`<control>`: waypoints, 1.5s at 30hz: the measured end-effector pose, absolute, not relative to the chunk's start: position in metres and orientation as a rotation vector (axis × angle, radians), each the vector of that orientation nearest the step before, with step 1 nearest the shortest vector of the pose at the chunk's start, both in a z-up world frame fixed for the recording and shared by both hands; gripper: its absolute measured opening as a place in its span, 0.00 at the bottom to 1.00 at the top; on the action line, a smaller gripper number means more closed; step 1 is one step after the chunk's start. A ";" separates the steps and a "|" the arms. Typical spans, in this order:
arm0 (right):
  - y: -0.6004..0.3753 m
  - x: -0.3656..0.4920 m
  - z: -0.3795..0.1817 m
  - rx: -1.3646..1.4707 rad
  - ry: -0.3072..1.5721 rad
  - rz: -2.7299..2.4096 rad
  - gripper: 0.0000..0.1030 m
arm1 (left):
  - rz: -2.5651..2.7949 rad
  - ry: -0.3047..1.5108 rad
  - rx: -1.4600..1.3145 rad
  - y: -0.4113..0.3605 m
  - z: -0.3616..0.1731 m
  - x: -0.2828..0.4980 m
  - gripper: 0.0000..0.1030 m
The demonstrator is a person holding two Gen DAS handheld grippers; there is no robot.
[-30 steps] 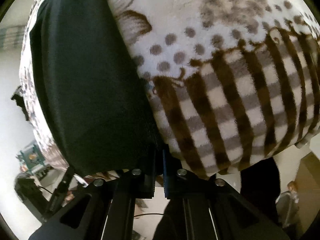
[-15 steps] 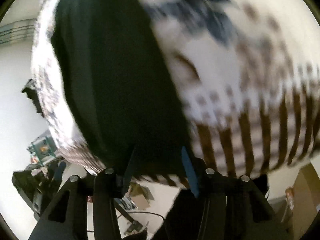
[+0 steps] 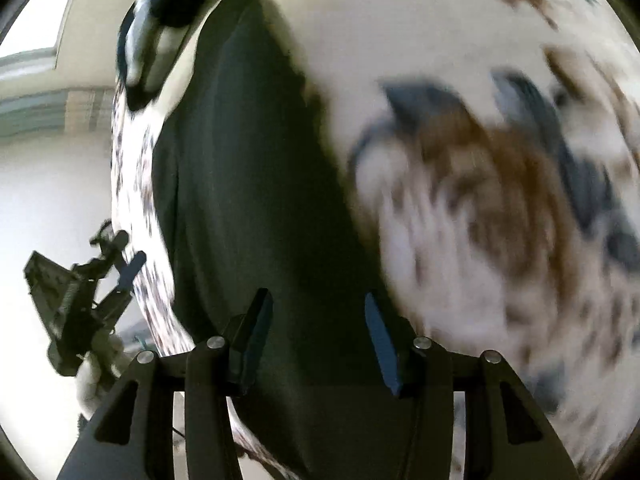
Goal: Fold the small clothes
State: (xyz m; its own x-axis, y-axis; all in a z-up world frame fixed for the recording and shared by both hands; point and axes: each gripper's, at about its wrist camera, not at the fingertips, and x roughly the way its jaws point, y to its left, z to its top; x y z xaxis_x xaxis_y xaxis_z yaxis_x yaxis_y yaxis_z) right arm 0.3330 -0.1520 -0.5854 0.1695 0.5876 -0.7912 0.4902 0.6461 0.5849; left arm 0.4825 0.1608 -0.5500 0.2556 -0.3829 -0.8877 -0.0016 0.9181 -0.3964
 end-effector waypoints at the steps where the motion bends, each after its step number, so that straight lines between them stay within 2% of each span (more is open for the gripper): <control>1: -0.156 0.351 -0.591 0.958 1.466 0.089 0.49 | -0.268 1.304 -0.347 0.155 -0.559 0.494 0.59; 3: -0.166 0.377 -0.599 0.948 1.459 0.084 0.49 | -0.291 1.303 -0.348 0.147 -0.570 0.508 0.57; 4: -0.170 0.389 -0.602 0.946 1.453 0.084 0.49 | -0.306 1.292 -0.352 0.145 -0.573 0.512 0.35; 5: -0.172 0.400 -0.606 0.943 1.452 0.085 0.49 | -0.320 1.282 -0.349 0.142 -0.575 0.516 0.03; 10: -0.189 0.422 -0.617 0.941 1.459 0.089 0.49 | -0.251 1.211 -0.430 0.175 -0.570 0.523 0.04; 13: -0.200 0.416 -0.624 0.949 1.473 0.092 0.49 | -0.234 1.284 -0.480 0.194 -0.582 0.527 0.10; 15: -0.198 0.409 -0.624 0.954 1.475 0.095 0.49 | -0.236 1.338 -0.444 0.198 -0.577 0.523 0.21; 16: -0.194 0.409 -0.624 0.959 1.476 0.100 0.49 | -0.231 1.346 -0.419 0.200 -0.569 0.517 0.30; 19: -0.192 0.389 -0.622 0.978 1.479 0.115 0.50 | -0.236 1.315 -0.400 0.209 -0.541 0.475 0.35; 20: -0.193 0.381 -0.622 0.979 1.485 0.117 0.52 | -0.246 1.310 -0.411 0.210 -0.534 0.453 0.45; 22: -0.187 0.366 -0.625 0.975 1.506 0.127 0.52 | -0.226 1.321 -0.368 0.207 -0.528 0.409 0.53; 26: -0.171 0.334 -0.630 0.927 1.566 0.152 0.52 | -0.102 1.434 -0.171 0.205 -0.564 0.354 0.54; 29: -0.170 0.314 -0.631 0.927 1.587 0.151 0.52 | -0.029 1.476 -0.277 0.240 -0.588 0.325 0.55; 36: -0.171 0.260 -0.614 0.921 1.649 0.154 0.52 | -0.071 1.425 -0.479 0.285 -0.541 0.256 0.54; 38: -0.163 0.236 -0.611 0.936 1.698 0.170 0.52 | -0.128 1.452 -0.526 0.286 -0.533 0.220 0.56; 41: -0.145 0.177 -0.614 0.934 1.810 0.193 0.52 | -0.182 1.535 -0.538 0.276 -0.540 0.170 0.59; 43: -0.135 0.144 -0.619 0.934 1.866 0.195 0.52 | -0.210 1.592 -0.551 0.269 -0.553 0.143 0.65; 45: -0.120 0.108 -0.629 0.949 1.920 0.192 0.52 | -0.219 1.640 -0.561 0.261 -0.568 0.121 0.65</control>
State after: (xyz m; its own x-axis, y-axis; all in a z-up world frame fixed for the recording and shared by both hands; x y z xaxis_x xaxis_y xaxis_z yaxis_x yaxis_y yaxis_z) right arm 0.1083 -0.1203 -0.6293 -0.2462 0.6848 -0.6859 0.5353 0.6860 0.4928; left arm 0.1207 0.2607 -0.5684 -0.0538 -0.4778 -0.8768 -0.2306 0.8603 -0.4547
